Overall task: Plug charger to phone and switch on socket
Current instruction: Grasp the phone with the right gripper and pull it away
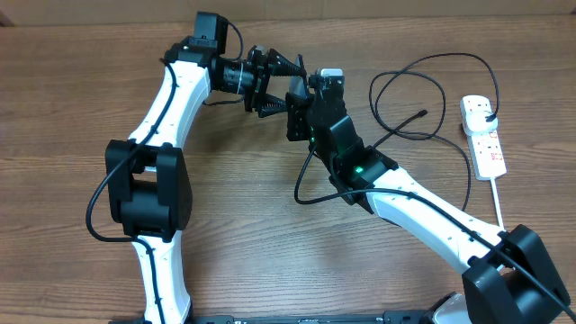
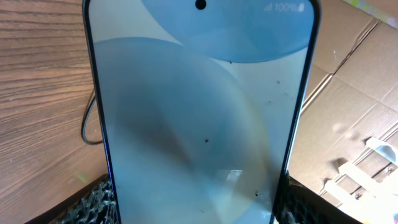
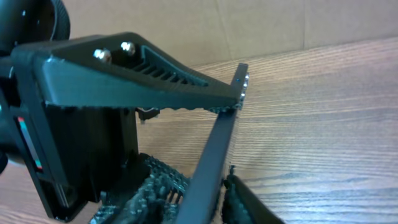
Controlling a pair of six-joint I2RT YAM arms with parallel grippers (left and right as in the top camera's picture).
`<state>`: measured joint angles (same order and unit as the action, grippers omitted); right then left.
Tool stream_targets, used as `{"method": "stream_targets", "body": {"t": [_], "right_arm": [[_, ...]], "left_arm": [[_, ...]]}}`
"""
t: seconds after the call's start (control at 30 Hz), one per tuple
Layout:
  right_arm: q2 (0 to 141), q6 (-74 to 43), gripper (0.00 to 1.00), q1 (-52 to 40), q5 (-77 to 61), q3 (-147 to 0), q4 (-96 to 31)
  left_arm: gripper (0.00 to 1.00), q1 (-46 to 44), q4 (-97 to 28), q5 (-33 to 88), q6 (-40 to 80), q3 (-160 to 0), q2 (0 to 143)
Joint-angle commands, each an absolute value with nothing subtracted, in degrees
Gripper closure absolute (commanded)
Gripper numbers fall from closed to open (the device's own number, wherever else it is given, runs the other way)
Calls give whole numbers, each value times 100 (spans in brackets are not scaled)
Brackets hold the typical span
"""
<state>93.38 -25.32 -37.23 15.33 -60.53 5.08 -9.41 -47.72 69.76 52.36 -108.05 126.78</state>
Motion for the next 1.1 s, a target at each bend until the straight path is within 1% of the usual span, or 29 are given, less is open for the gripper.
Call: {"method": "stream_targets", "body": {"t": [0.0,0.1,0.23,0.3,0.4,0.5,0.63,0.77,0.87,0.97,1.07], "right_arm": [[9345,-2502,71,-3756,1538,-6110,530],[9345,-2506,78,-3756,1535,-6110,510],[9345,-2523,82,-3756,1533,-6112,467],[9345,-2528,89,-3756,1533,-6110,401],[9345,-2545,96,-3756,1531,-6110,327],[9345,-2545,96,-3756,1531,-6110,314],[9345,-2545,96,-3754,1535,-6110,318],[9343,-2587,96,-3693,1538,-6114,322],[9266,-3070,96,-3509,1538,-6114,292],[9028,-3903,96,-3120,1500,-6114,152],[8691,-4381,96,-2659,956,-6114,-161]], "left_arm": [[32,-978,-4753,7137,5118,-10962,12626],[32,-978,-4753,7137,5118,-10962,12626],[31,-978,-4753,7135,5118,-10962,12626],[31,-978,-4753,7135,5118,-10962,12626],[30,-978,-4751,7133,5120,-10962,12626],[25,-978,-4751,7133,5120,-10962,12626],[12,-965,-4709,7137,5122,-10962,12626],[0,-895,-4281,7179,5256,-10962,12626],[0,-768,-3861,7253,5588,-10967,12626],[0,-582,-3332,7465,5599,-10967,12602],[0,-364,-3256,7550,5387,-10967,12519]]}}
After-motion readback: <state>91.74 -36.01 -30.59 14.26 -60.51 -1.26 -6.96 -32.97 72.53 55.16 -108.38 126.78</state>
